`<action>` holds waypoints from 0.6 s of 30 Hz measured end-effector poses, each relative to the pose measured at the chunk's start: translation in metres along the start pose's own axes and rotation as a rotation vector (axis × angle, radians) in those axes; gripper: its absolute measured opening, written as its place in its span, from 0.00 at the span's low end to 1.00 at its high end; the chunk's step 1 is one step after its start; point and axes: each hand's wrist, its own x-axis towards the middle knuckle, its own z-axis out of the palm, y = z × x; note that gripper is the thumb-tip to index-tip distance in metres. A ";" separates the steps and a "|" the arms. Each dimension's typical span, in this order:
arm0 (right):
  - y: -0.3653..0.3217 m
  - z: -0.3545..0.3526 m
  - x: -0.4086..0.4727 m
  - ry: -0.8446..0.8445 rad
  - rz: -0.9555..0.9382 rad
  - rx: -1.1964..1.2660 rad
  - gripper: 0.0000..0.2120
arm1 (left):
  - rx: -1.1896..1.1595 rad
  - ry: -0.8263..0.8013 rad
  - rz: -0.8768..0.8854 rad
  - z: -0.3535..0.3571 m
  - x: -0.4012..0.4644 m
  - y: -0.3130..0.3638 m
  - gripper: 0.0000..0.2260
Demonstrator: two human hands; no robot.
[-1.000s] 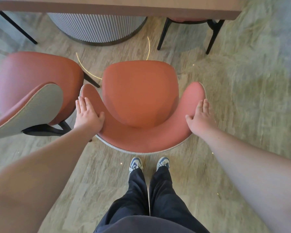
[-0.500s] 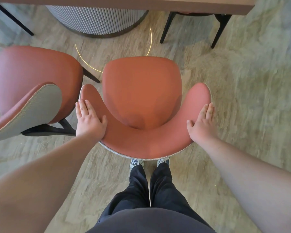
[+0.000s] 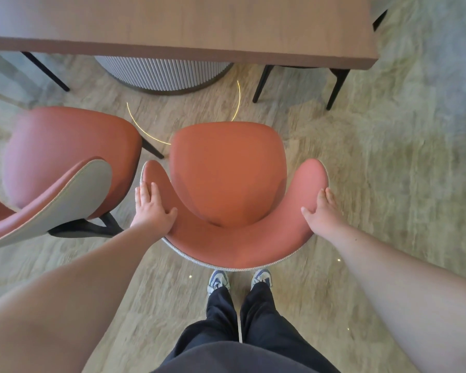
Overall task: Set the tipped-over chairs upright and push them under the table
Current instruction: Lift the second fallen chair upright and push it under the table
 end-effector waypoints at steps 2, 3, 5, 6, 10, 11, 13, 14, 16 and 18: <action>-0.008 -0.008 -0.017 0.018 -0.019 0.107 0.36 | -0.060 -0.037 0.001 -0.015 -0.008 -0.003 0.40; -0.012 -0.010 -0.030 0.034 -0.028 0.171 0.34 | -0.078 -0.046 -0.002 -0.023 -0.016 -0.005 0.39; -0.018 -0.010 -0.058 0.066 -0.029 0.305 0.31 | -0.107 -0.048 -0.005 -0.036 -0.031 -0.006 0.37; -0.019 -0.009 -0.071 0.079 -0.024 0.372 0.30 | -0.137 -0.046 -0.006 -0.040 -0.039 -0.007 0.35; -0.013 -0.001 -0.111 0.090 -0.007 0.564 0.26 | -0.406 -0.055 -0.130 -0.050 -0.068 -0.015 0.29; -0.009 0.000 -0.116 0.090 -0.015 0.586 0.25 | -0.482 -0.058 -0.168 -0.050 -0.071 -0.019 0.30; -0.001 0.001 -0.119 0.084 -0.016 0.587 0.24 | -0.596 -0.056 -0.209 -0.049 -0.075 -0.025 0.29; 0.003 0.000 -0.117 0.085 0.000 0.583 0.24 | -0.637 -0.061 -0.215 -0.048 -0.075 -0.027 0.28; 0.010 -0.004 -0.111 0.098 0.046 0.610 0.24 | -0.724 -0.057 -0.239 -0.044 -0.074 -0.027 0.28; 0.018 -0.008 -0.099 0.095 0.062 0.640 0.26 | -0.771 -0.033 -0.288 -0.040 -0.070 -0.022 0.28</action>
